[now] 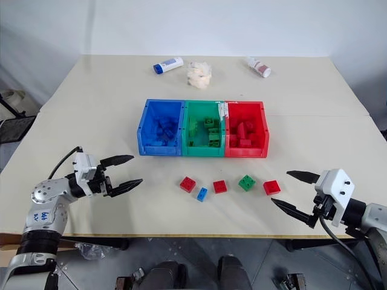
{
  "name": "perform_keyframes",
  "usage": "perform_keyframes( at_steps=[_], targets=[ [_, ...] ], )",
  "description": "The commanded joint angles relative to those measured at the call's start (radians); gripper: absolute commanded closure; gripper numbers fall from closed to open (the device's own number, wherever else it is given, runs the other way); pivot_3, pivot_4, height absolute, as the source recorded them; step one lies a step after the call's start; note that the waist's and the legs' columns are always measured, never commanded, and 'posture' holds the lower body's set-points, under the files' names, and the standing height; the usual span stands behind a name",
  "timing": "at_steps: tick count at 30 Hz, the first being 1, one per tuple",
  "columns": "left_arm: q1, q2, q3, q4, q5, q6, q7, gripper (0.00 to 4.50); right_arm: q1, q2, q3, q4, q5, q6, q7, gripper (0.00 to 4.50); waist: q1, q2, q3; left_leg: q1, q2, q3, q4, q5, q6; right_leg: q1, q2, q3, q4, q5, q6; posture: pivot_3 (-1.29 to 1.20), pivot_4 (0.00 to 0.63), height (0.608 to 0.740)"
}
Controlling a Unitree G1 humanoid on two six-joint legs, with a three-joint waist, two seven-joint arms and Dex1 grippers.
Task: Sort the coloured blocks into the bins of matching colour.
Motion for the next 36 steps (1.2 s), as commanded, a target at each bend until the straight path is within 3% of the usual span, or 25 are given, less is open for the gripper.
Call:
perform_keyframes(
  at_steps=[1, 8, 13, 22, 25, 31, 36],
  targets=[
    [-0.002, 0.0, 0.005, -0.037, -0.021, 0.021, 0.002, 0.05, -0.009, 0.005, -0.029, -0.01, 0.006, -0.013, -0.017, 0.0, 0.0, 0.0, 0.0, 0.0, 0.0, 0.0, 0.0, 0.0, 0.0, 0.0, 0.0, 0.0, 0.0, 0.0, 0.0, 0.0, 0.15, 0.74],
    [-0.032, -0.018, 0.003, -0.069, -0.007, 0.131, 0.113, 0.05, -0.019, -0.003, -0.008, -0.025, 0.003, 0.081, -0.095, 0.0, 0.001, 0.0, 0.0, 0.0, 0.0, 0.0, 0.0, 0.0, 0.0, 0.0, 0.0, 0.0, 0.0, 0.0, 0.0, 0.0, 0.15, 0.74],
    [-0.037, -0.028, -0.011, -0.059, -0.013, 0.11, 0.077, 0.05, 0.015, -0.027, -0.038, -0.038, -0.016, 0.16, -0.131, 0.0, 0.001, 0.0, 0.0, 0.0, 0.0, 0.0, 0.0, 0.0, 0.0, 0.0, 0.0, 0.0, 0.0, 0.0, 0.0, 0.0, 0.15, 0.74],
    [-0.084, -0.045, -0.03, 0.004, -0.013, 0.076, -0.007, 0.05, 0.293, -0.053, -0.323, -0.053, -0.007, 0.163, 0.026, 0.0, 0.016, 0.0, 0.0, 0.0, 0.0, 0.0, 0.0, -0.001, 0.001, 0.001, 0.0, 0.0, -0.001, 0.0, 0.001, 0.0, 0.15, 0.74],
    [-0.092, -0.043, -0.034, 0.008, -0.011, 0.082, -0.021, 0.05, 0.331, -0.058, -0.35, -0.067, -0.006, 0.166, 0.044, 0.0, 0.016, -0.001, 0.0, 0.0, -0.001, 0.0, 0.0, -0.001, 0.001, 0.002, 0.0, 0.001, -0.002, 0.0, 0.001, 0.0, 0.15, 0.74],
    [-0.083, -0.031, -0.044, -0.015, -0.014, 0.088, -0.055, 0.05, 0.263, -0.072, -0.231, -0.134, 0.0, 0.214, 0.016, 0.0, 0.001, -0.001, 0.0, 0.004, 0.0, 0.001, -0.001, -0.001, 0.001, 0.004, 0.0, 0.002, -0.001, 0.001, 0.001, 0.0, 0.15, 0.74],
    [-0.05, -0.032, -0.054, -0.062, -0.012, 0.085, -0.064, 0.05, 0.072, -0.096, 0.021, -0.113, -0.037, 0.265, -0.019, 0.0, -0.001, -0.001, 0.0, 0.004, 0.0, 0.001, 0.0, -0.001, 0.001, 0.004, 0.0, 0.002, -0.001, 0.001, 0.001, 0.0, 0.15, 0.74]
  ],
)
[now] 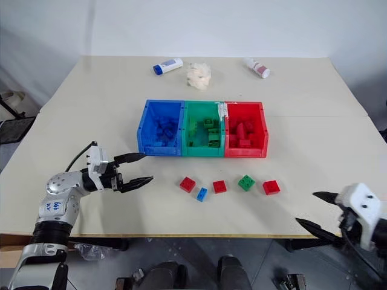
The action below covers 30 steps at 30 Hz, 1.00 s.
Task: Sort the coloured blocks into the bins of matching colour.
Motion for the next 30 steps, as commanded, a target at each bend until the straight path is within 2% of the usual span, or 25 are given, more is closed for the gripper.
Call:
perform_keyframes(
  at_steps=[1, 10, 19, 23, 30],
  targets=[
    [0.036, 0.006, -0.002, -0.078, -0.017, 0.0, -0.009, 0.05, -0.123, -0.001, 0.14, 0.011, -0.013, 0.019, -0.026, 0.0, -0.002, 0.0, 0.0, 0.0, 0.0, 0.0, 0.0, 0.0, 0.0, 0.0, 0.0, 0.0, 0.0, 0.0, 0.0, 0.0, 0.15, 0.74],
    [0.204, 0.013, 0.009, -0.314, -0.073, 0.099, 0.032, 0.05, -0.348, 0.001, 0.332, 0.21, -0.075, -0.046, 0.016, 0.0, 0.001, 0.0, 0.0, 0.0, 0.0, -0.001, 0.0, -0.001, 0.0, 0.002, -0.001, -0.001, -0.002, 0.0, 0.0, 0.0, 0.15, 0.74],
    [0.262, 0.02, 0.031, -0.394, -0.088, 0.129, 0.075, 0.05, -0.499, 0.003, 0.407, 0.425, -0.138, -0.154, 0.065, 0.0, -0.001, 0.0, 0.0, 0.008, 0.0, -0.001, -0.001, -0.002, 0.0, 0.01, -0.001, -0.001, -0.005, 0.0, 0.0, 0.0, 0.15, 0.74],
    [0.263, 0.016, 0.033, -0.395, -0.089, 0.123, 0.089, 0.05, -0.53, 0.0, 0.417, 0.444, -0.14, -0.172, 0.085, 0.0, -0.001, 0.001, 0.0, 0.008, 0.001, -0.001, -0.001, -0.002, 0.0, 0.01, 0.0, -0.002, -0.006, 0.0, 0.0, 0.0, 0.15, 0.74],
    [0.267, 0.009, 0.033, -0.391, -0.09, 0.11, 0.1, 0.05, -0.525, 0.0, 0.399, 0.353, -0.108, -0.142, 0.095, 0.0, 0.0, 0.001, 0.0, 0.008, 0.001, -0.001, -0.001, -0.003, 0.0, 0.01, 0.0, -0.002, -0.006, 0.0, 0.0, 0.0, 0.15, 0.74]
  ],
)
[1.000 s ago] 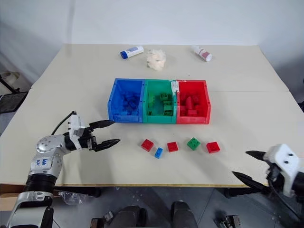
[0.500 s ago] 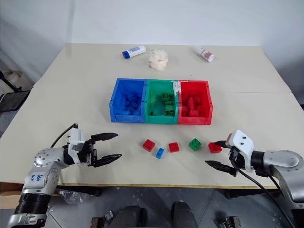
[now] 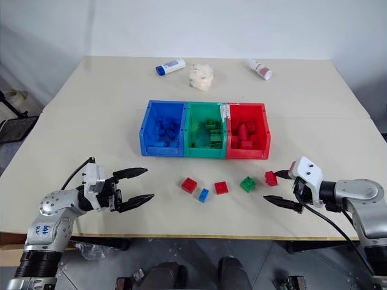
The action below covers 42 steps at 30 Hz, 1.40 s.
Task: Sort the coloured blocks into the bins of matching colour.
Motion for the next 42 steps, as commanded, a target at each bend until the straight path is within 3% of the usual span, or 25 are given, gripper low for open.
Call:
perform_keyframes(
  at_steps=[1, 19, 22, 29, 37, 42],
  targets=[
    [0.011, 0.001, 0.018, -0.034, -0.019, -0.02, 0.007, 0.05, -0.011, 0.001, -0.026, -0.048, 0.025, 0.012, -0.009, 0.0, 0.0, 0.0, 0.0, 0.0, 0.0, 0.0, 0.0, 0.0, 0.0, 0.0, 0.0, 0.0, 0.0, 0.0, 0.0, 0.0, 0.15, 0.74],
    [-0.01, 0.002, 0.012, -0.002, -0.013, -0.052, -0.002, 0.05, -0.22, 0.084, 0.119, 0.245, -0.093, -0.071, 0.006, 0.0, -0.002, 0.001, 0.001, 0.0, 0.0, 0.0, 0.0, -0.001, 0.0, 0.0, 0.0, 0.0, -0.001, 0.0, 0.0, 0.0, 0.15, 0.74],
    [-0.01, 0.004, 0.01, 0.005, -0.01, -0.061, -0.008, 0.0, -0.233, 0.089, 0.131, 0.263, -0.101, -0.06, 0.011, 0.63, -0.003, 0.001, 0.001, 0.0, 0.0, 0.0, 0.0, -0.001, 0.0, 0.0, 0.0, -0.001, -0.001, 0.0, 0.0, 0.0, 0.15, 0.74],
    [-0.019, 0.02, -0.007, 0.084, 0.024, -0.152, -0.076, 0.0, -0.211, 0.084, 0.1, 0.212, -0.08, -0.034, -0.012, 2.99, -0.002, 0.002, 0.001, 0.0, 0.0, 0.0, 0.0, -0.001, 0.0, 0.0, 0.0, -0.001, -0.001, 0.0, 0.0, 0.0, 0.15, 0.74],
    [-0.08, -0.03, -0.005, 0.196, -0.053, -0.223, -0.21, 0.0, -0.145, 0.074, -0.001, -0.026, -0.007, 0.096, -0.09, 3.04, 0.0, 0.002, 0.001, 0.0, 0.0, 0.0, 0.0, -0.001, 0.0, 0.0, 0.0, -0.002, -0.002, 0.0, 0.0, 0.0, 0.15, 0.74],
    [-0.126, -0.052, -0.021, 0.257, -0.05, -0.244, -0.28, 0.0, -0.237, 0.092, -0.021, -0.093, 0.024, 0.194, -0.16, 3.04, -0.006, 0.002, 0.001, 0.0, 0.001, 0.0, 0.0, -0.002, -0.001, 0.0, 0.0, -0.002, -0.002, 0.0, 0.0, 0.0, 0.15, 0.74]
  ],
)
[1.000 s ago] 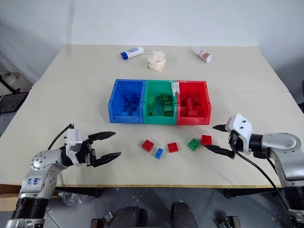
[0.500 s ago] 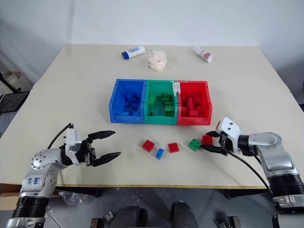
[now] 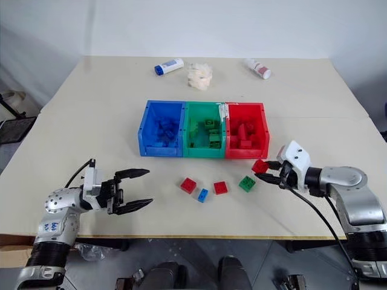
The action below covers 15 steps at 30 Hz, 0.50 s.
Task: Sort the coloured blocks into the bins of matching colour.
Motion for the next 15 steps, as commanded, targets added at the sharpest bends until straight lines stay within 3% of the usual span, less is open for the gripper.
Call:
perform_keyframes(
  at_steps=[1, 10, 11, 15],
  targets=[
    [-0.033, -0.01, -0.008, 0.035, -0.031, -0.015, -0.067, 0.0, -0.104, 0.01, -0.023, -0.033, 0.027, 0.048, -0.054, 3.04, -0.001, 0.001, 0.0, 0.0, 0.0, 0.0, 0.0, 0.0, 0.0, 0.0, 0.0, 0.0, 0.0, 0.0, 0.0, 0.0, 0.15, 0.74],
    [-0.109, -0.044, -0.032, 0.109, 0.005, -0.06, -0.091, 0.0, -0.456, 0.135, 0.102, 0.372, -0.124, -0.085, -0.137, 3.04, -0.005, 0.001, 0.0, -0.001, 0.0, 0.0, 0.0, 0.0, 0.0, -0.001, 0.0, -0.002, 0.0, 0.0, 0.0, 0.0, 0.15, 0.74],
    [-0.114, -0.045, -0.035, 0.11, 0.007, -0.061, -0.089, 0.0, -0.478, 0.141, 0.108, 0.411, -0.143, -0.099, -0.149, 2.31, -0.005, 0.001, 0.0, -0.001, 0.0, 0.0, 0.0, 0.0, 0.0, -0.001, 0.0, -0.002, 0.0, 0.0, 0.0, 0.0, 0.15, 0.74],
    [-0.128, -0.049, -0.038, 0.115, 0.01, -0.064, -0.085, 0.0, -0.481, 0.141, 0.099, 0.415, -0.146, -0.113, -0.143, 1.1, -0.002, 0.001, 0.001, -0.003, 0.0, -0.001, 0.0, -0.001, 0.001, -0.002, -0.001, -0.005, 0.002, 0.0, 0.0, 0.0, 0.15, 0.74]
  ],
)
